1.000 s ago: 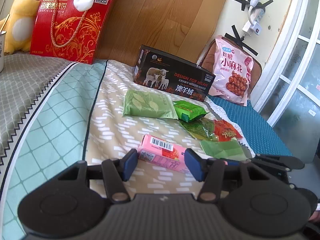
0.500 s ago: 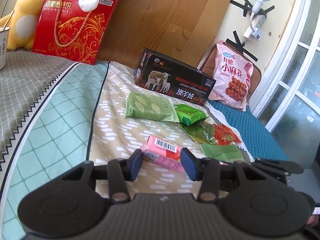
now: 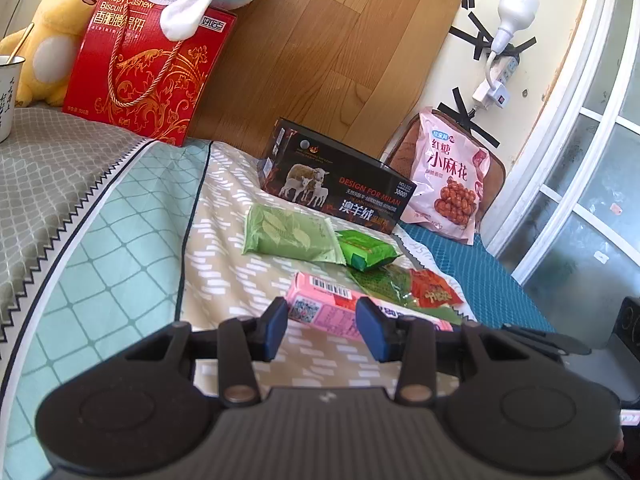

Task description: Organize snacks

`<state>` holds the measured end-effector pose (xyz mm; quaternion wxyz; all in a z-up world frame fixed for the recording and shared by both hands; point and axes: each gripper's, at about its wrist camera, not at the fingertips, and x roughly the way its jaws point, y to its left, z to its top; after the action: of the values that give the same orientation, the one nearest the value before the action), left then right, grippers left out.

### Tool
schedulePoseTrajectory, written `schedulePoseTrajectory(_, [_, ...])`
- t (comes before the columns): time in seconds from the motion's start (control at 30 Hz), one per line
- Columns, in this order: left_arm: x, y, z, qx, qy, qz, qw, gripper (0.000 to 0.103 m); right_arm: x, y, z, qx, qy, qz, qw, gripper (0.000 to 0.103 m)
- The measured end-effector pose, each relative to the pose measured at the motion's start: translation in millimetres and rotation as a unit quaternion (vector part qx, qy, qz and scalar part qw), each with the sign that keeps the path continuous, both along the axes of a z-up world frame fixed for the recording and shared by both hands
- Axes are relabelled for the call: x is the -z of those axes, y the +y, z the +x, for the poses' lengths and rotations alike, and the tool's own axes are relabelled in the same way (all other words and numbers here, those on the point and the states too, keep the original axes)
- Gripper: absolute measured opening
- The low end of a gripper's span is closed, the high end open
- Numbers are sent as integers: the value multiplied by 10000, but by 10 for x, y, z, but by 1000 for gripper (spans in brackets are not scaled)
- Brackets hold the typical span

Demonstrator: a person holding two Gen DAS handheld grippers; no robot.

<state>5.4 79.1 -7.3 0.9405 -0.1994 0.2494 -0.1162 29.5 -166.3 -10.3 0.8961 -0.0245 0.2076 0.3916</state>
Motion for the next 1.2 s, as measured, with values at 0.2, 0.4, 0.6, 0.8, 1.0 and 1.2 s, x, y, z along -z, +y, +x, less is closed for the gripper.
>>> schedulePoseTrajectory(0.2, [9, 0, 4, -4, 35, -2, 10000, 38, 2, 1, 17, -7, 97, 8, 10000, 34])
schedulePoseTrajectory(0.4, [11, 5, -3, -7, 13, -18, 10000, 38, 3, -5, 17, -16, 114, 16, 9999, 34])
schedulePoseTrajectory(0.6, [13, 12, -12, 4, -26, -54, 10000, 38, 1, -13, 12, -14, 98, 35, 9999, 34])
schedulePoseTrajectory(0.8, [9, 11, -15, 3, -28, -52, 10000, 38, 2, -13, 8, -15, 87, 38, 10000, 34])
schedulePoseTrajectory(1.0, [-13, 3, -24, -5, -69, -49, 10000, 38, -4, -17, 9, 6, 83, 82, 9999, 34])
schedulePoseTrajectory(1.2, [-124, -133, 24, 565, -123, -204, 9981, 23, -105, 13, 35, -126, 65, 253, 9996, 30])
